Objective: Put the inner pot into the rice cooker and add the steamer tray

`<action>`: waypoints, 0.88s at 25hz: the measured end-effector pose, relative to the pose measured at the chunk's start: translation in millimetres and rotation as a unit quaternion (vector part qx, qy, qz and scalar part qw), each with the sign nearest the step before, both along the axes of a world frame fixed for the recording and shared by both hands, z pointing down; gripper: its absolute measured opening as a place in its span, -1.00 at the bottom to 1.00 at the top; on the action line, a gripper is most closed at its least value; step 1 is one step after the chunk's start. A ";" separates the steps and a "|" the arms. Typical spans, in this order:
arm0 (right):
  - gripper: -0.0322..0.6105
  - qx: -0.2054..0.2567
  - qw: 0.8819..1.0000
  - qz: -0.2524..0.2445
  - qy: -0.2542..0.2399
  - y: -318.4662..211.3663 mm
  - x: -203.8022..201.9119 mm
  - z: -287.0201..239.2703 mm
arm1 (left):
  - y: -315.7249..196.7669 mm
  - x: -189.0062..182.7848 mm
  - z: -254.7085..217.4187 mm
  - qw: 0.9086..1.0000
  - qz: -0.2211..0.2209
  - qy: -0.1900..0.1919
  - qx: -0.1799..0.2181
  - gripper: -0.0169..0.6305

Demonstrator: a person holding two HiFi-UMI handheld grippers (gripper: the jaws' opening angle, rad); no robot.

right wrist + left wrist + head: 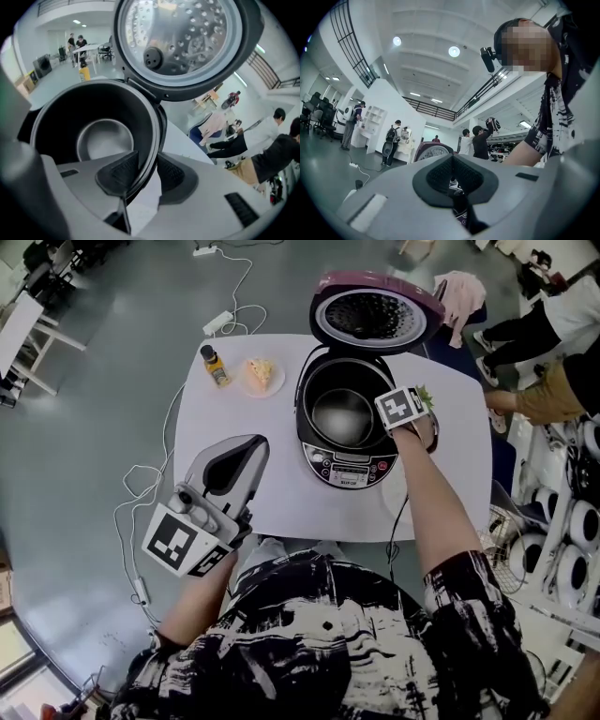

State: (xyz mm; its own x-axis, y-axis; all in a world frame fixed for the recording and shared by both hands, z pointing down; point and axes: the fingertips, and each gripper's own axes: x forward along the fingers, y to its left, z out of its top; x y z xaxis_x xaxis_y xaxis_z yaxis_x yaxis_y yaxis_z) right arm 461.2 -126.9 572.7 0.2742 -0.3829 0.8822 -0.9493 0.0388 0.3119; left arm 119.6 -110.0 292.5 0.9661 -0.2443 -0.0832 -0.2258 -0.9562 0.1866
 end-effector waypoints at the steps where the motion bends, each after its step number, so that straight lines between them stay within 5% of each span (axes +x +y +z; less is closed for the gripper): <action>1: -0.54 0.003 1.000 -0.010 0.018 2.3 -1.5 1.4 | 1.1 0.3 -0.2 1.000 0.002 0.000 0.000 -0.93; 5: -0.51 0.011 0.999 -0.019 0.030 8.9 -3.1 -1.6 | 2.1 0.7 -4.8 1.000 0.006 -0.001 0.002 -0.93; 8: -0.51 0.033 0.999 0.011 -0.004 17.4 2.6 -8.2 | 6.2 3.9 -4.3 1.000 0.011 -0.002 0.001 -0.93; 13: -0.61 0.178 0.975 0.062 -0.117 32.3 14.2 -55.6 | 16.6 17.7 -4.4 1.000 0.028 -0.004 0.000 -0.93; 16: -0.60 0.240 0.961 0.055 -0.126 74.7 38.0 -96.0 | 25.4 33.1 -6.5 0.999 0.043 -0.005 0.000 -0.93; 19: -0.53 0.230 0.965 0.064 -0.108 155.2 74.4 -88.8 | 39.4 54.2 -1.1 0.998 0.066 -0.010 -0.006 -0.93; 22: -0.37 0.173 0.970 0.112 -0.128 241.6 102.0 -30.3 | 54.5 75.5 7.6 0.996 0.087 -0.019 -0.009 -0.93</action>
